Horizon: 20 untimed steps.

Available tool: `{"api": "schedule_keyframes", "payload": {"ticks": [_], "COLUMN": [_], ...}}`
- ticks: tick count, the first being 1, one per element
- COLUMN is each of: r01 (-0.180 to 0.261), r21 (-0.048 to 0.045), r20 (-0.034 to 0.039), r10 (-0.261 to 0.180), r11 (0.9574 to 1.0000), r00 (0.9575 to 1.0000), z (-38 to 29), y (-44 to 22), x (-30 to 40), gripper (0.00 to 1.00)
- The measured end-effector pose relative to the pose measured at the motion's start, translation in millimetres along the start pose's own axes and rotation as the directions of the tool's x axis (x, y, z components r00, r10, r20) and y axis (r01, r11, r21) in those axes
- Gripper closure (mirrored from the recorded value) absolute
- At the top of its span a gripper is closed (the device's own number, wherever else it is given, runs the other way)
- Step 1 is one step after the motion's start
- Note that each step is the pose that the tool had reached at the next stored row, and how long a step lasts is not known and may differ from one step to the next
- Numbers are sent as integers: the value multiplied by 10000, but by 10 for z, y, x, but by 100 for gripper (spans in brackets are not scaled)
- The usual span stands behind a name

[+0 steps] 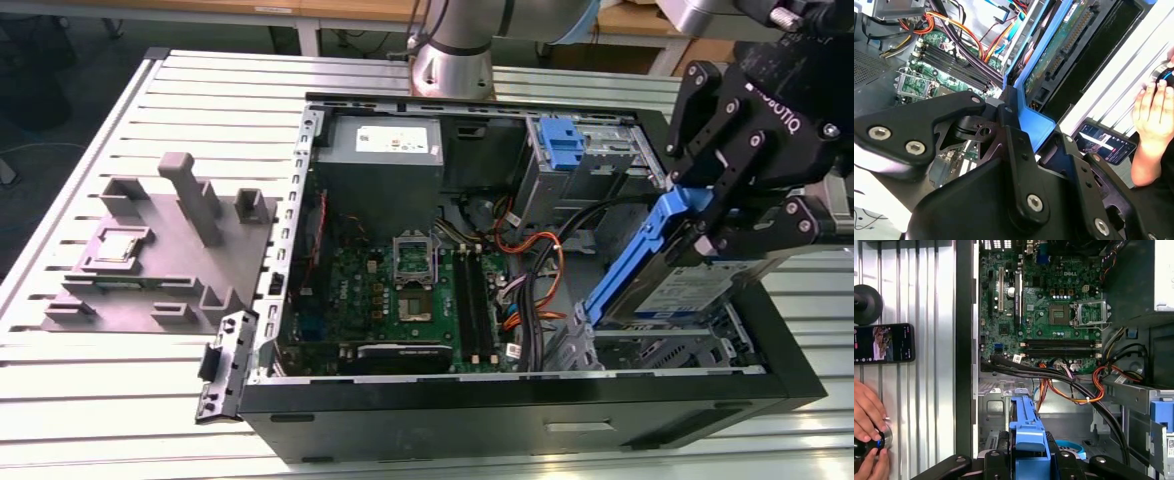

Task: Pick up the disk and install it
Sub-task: 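Insert the disk into the insertion slot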

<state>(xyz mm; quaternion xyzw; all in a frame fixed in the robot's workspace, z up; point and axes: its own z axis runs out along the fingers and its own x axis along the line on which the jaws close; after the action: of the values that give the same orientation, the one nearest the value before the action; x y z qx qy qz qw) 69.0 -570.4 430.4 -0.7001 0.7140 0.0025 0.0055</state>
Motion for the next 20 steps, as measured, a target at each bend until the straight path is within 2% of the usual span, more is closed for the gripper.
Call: {"api": "schedule_keyframes", "payload": {"ticks": [14,15,16,17,20], "r01": [-4,-3,-4,-3,-3], "r21": [1,0,0,2,6], "r20": [-1,-1,1,3,1], "r10": [4,3,4,3,3], "r11": [10000,10000,10000,10000,10000], "r00": [10000,10000,10000,10000,10000], "z": [10,10,11,15,56], "y": [-1,-1,0,-1,-1], "x": [0,0,0,0,1], "gripper": [62,56,56,50,50]}}
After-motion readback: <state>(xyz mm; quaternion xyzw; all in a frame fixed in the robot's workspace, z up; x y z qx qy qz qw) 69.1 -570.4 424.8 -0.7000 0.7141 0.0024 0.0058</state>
